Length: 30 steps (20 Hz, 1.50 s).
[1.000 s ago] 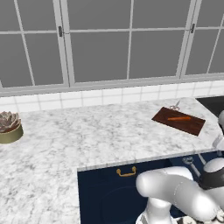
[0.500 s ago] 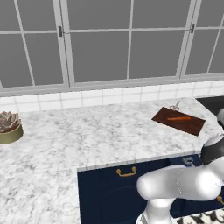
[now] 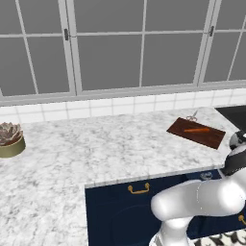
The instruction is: Place the appropriate cutting tool for cutting the carrot skin on the cutting board.
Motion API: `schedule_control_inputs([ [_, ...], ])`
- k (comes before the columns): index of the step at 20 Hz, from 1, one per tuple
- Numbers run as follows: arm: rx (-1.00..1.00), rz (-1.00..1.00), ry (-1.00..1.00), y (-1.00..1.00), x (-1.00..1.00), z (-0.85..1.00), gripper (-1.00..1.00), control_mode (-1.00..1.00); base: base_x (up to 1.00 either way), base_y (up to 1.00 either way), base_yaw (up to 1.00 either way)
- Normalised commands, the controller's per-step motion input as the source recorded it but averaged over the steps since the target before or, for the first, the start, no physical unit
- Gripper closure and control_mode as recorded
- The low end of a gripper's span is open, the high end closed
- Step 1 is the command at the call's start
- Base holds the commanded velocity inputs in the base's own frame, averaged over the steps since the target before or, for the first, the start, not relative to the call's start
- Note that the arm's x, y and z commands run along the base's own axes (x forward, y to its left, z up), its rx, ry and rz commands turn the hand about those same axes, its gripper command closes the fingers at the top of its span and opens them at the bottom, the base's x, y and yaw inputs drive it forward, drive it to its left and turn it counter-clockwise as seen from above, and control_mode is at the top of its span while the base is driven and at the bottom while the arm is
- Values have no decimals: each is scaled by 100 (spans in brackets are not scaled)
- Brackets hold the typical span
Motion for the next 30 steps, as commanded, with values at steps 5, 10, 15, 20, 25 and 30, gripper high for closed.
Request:
schedule_control_inputs([
  [5,0,0,13,9,0,-61,-100,-100,0,0,0],
  [10,0,0,18,12,-5,-54,-100,-100,0,0,0],
  [15,0,1,17,14,-47,-24,-100,-100,0,0,0],
  [20,0,4,17,22,-79,0,-100,-100,0,0,0],
  [25,1,4,16,12,-97,0,-100,-100,0,0,0],
  [30,2,3,13,7,-100,0,-100,-100,0,0,0],
])
